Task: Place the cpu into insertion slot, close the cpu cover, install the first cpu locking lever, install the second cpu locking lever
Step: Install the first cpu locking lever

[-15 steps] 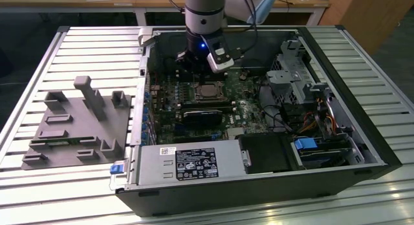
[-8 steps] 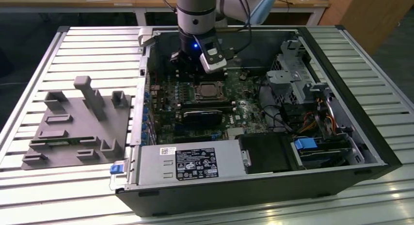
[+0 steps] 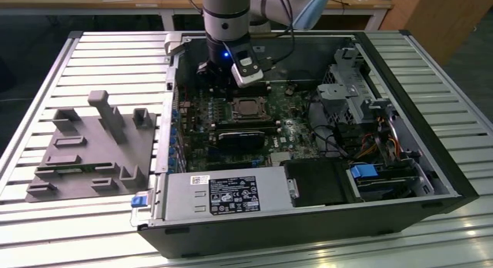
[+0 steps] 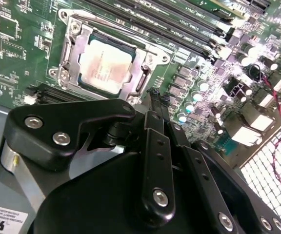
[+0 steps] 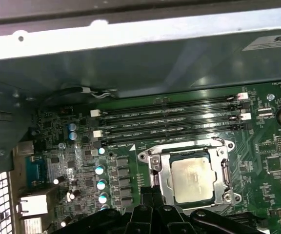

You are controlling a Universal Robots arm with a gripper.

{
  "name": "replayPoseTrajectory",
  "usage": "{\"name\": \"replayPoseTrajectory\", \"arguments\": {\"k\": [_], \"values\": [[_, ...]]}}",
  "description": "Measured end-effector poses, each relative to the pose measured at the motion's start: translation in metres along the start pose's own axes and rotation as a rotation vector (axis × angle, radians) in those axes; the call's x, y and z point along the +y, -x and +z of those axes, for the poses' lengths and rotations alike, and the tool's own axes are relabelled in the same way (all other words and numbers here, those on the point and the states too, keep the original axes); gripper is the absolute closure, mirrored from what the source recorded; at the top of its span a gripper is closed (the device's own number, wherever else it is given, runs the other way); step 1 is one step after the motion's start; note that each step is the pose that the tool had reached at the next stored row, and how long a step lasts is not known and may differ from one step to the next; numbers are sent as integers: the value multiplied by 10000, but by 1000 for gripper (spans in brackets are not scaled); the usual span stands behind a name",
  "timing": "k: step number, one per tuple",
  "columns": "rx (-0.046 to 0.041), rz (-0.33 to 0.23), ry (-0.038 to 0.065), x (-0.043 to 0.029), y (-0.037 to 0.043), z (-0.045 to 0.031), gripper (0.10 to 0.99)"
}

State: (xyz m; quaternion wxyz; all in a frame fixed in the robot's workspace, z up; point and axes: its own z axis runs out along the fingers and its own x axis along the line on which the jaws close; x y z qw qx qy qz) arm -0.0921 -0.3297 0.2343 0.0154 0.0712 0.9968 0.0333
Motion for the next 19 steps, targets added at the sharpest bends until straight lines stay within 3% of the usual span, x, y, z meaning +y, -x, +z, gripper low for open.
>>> {"name": "replayPoseTrajectory", "arguments": {"k": [11,19], "values": [[-124,-8,27,4,-8,-91,980],[-60,-2,460,-4,-67,-93,980]]}}
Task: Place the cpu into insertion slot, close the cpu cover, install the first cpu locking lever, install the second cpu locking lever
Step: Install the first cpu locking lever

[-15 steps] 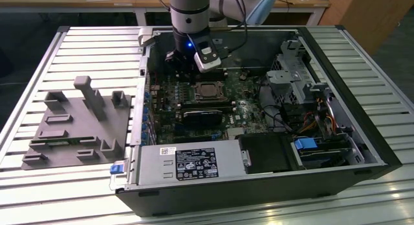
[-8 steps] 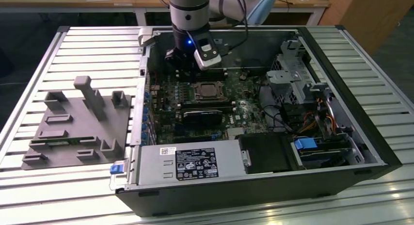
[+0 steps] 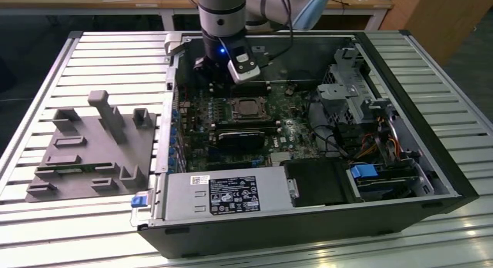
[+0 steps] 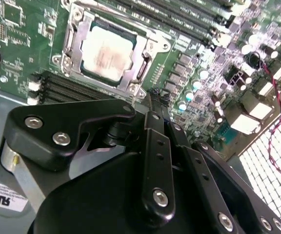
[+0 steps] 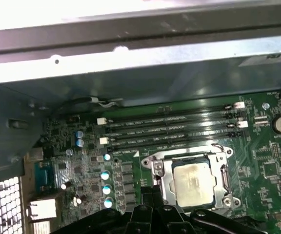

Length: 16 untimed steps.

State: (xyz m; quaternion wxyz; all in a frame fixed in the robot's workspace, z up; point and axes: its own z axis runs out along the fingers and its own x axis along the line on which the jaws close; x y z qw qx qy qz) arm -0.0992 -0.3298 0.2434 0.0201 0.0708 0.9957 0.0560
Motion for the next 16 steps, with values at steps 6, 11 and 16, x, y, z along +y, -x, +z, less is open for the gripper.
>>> {"name": "replayPoseTrajectory", "arguments": {"k": [6,11,16], "values": [[66,11,459,-6,-40,-2,980],[141,29,988,-7,-46,-2,980],[215,45,1512,-8,-47,-3,980]]}}
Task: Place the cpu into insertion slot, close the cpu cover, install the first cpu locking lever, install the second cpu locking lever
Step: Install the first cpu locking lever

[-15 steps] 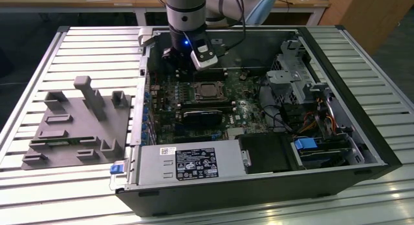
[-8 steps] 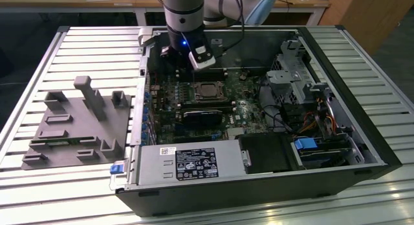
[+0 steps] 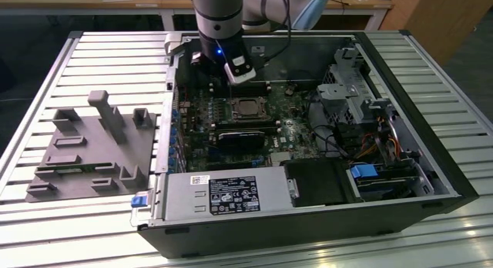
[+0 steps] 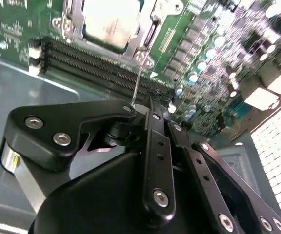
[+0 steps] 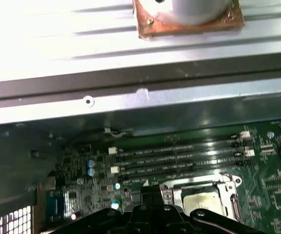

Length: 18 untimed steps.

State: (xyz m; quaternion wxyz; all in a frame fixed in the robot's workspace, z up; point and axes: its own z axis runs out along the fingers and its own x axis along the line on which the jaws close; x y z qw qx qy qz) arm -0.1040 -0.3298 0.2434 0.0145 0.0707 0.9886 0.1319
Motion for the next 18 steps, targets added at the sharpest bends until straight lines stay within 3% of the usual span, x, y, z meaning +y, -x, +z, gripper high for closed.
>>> {"name": "replayPoseTrajectory", "arguments": {"k": [8,18], "values": [[3,1,33,2,19,1,980],[7,2,33,31,246,11,980]]}}
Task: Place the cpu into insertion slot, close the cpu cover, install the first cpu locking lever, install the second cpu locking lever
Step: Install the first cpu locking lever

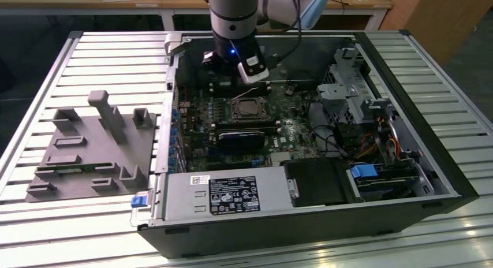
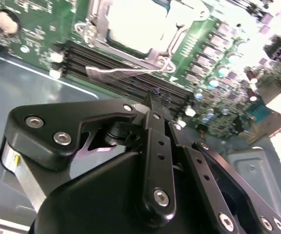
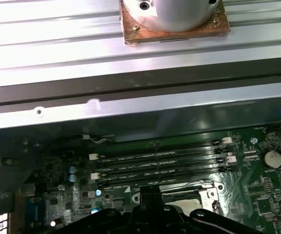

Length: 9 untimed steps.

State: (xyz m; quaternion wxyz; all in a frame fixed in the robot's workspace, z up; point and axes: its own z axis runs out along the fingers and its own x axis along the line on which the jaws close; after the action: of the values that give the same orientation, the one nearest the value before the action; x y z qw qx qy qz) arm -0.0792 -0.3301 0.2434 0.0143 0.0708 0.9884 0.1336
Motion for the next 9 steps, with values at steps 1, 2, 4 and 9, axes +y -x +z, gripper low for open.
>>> {"name": "replayPoseTrajectory", "arguments": {"k": [1,2,4,9], "values": [[0,1,-1,3,25,1,980],[2,1,-1,5,49,2,980],[1,0,-1,11,92,4,980],[2,1,-2,22,178,7,980]]}}
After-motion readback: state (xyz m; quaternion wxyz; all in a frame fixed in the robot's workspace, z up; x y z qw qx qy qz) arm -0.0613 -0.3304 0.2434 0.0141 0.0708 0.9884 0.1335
